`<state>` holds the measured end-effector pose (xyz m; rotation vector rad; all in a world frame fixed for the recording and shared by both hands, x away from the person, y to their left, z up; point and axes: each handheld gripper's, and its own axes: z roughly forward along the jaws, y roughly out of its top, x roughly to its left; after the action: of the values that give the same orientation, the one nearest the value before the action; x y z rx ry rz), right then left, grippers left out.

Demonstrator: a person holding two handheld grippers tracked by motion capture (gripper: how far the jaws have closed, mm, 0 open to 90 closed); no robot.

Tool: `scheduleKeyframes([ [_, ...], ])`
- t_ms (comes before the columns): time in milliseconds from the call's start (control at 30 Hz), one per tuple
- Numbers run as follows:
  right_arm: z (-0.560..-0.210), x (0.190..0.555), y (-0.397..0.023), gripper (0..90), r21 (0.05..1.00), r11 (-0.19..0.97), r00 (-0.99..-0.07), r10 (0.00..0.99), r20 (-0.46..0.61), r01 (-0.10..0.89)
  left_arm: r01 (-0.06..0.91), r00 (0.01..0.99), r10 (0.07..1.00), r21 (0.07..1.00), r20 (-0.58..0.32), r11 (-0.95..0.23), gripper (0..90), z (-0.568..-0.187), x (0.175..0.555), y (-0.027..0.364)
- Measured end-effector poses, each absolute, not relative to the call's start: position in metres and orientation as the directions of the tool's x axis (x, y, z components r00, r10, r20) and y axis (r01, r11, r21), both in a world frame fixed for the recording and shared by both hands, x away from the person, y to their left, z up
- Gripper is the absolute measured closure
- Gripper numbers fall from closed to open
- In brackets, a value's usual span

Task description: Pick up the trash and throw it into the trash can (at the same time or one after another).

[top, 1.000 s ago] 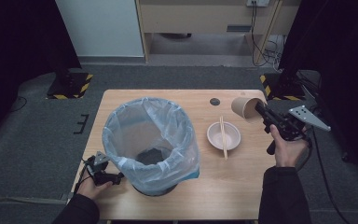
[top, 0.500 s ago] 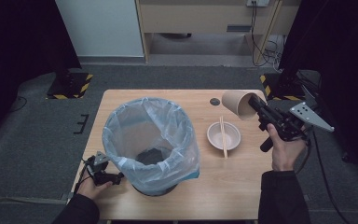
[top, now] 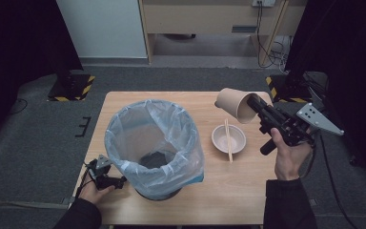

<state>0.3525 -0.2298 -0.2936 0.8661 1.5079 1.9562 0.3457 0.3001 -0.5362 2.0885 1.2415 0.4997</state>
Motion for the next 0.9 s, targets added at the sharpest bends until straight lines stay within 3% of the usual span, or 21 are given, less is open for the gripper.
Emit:
scheduleKeyframes([
  [900, -0.269, 0.344, -0.152, 84.0, 0.979, -0.200, -0.802, 0.589, 0.097, -0.028, 0.630, 0.479, 0.878, 0.697, -0.004, -0.341, 0.0, -0.536, 0.346, 0.300],
])
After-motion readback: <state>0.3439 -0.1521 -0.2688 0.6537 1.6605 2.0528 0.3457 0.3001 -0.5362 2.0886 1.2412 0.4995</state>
